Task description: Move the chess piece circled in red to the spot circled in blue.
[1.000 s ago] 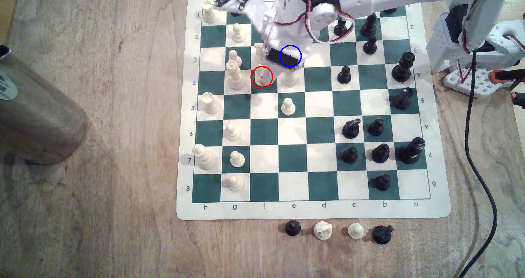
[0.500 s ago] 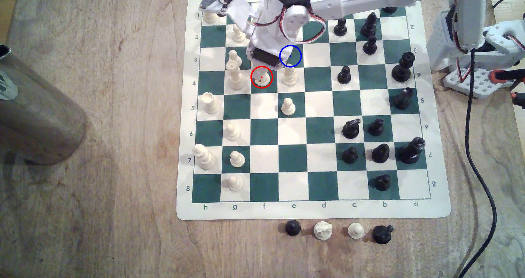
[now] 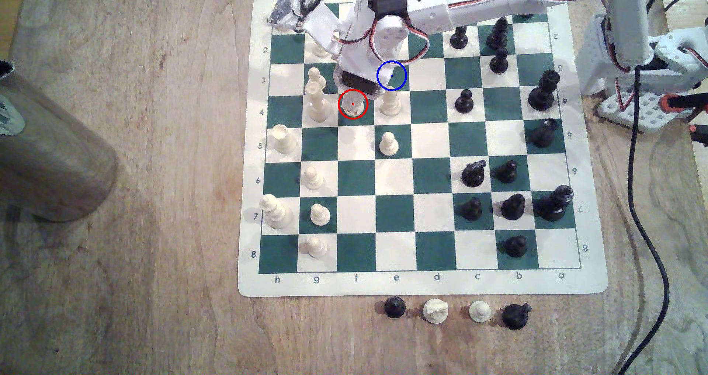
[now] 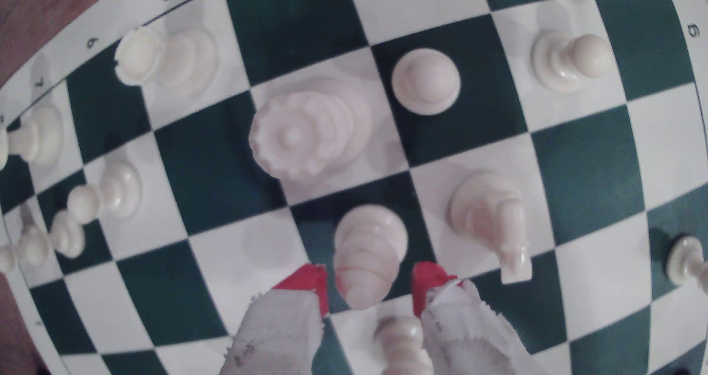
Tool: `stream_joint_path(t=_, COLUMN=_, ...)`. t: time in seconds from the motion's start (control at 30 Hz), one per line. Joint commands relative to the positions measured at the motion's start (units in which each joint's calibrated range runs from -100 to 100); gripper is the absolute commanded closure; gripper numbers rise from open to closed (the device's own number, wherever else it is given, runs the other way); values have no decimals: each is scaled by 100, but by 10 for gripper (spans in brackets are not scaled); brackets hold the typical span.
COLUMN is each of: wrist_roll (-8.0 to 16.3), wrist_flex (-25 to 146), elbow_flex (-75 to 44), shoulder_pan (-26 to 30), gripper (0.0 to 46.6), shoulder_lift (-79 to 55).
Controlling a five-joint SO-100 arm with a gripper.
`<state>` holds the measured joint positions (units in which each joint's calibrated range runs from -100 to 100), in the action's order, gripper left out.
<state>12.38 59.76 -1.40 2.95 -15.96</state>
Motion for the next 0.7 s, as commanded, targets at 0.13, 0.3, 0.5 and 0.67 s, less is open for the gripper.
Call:
stream_joint_path(t=0.13, wrist_roll=-34, wrist_flex=11, elbow_flex=-649, shoulder_pan=-9, gripper=357, shoulder_lift=85)
stream_joint_path(t=0.3, wrist_roll=-39, wrist_flex=-63, elbow_flex=-812, shoulder_pan=6, gripper=357, shoulder_lift=-127)
stream_joint_path(t=0.5, wrist_roll=-49, wrist_flex=-55, elbow_flex=-785, shoulder_pan=-9, gripper=361, shoulder_lift=-153)
stream_joint_path(t=0.67, wrist_roll=-49, wrist_flex=-6, elbow_flex=-776, shoulder_pan=22, gripper=378, shoulder_lift=-85)
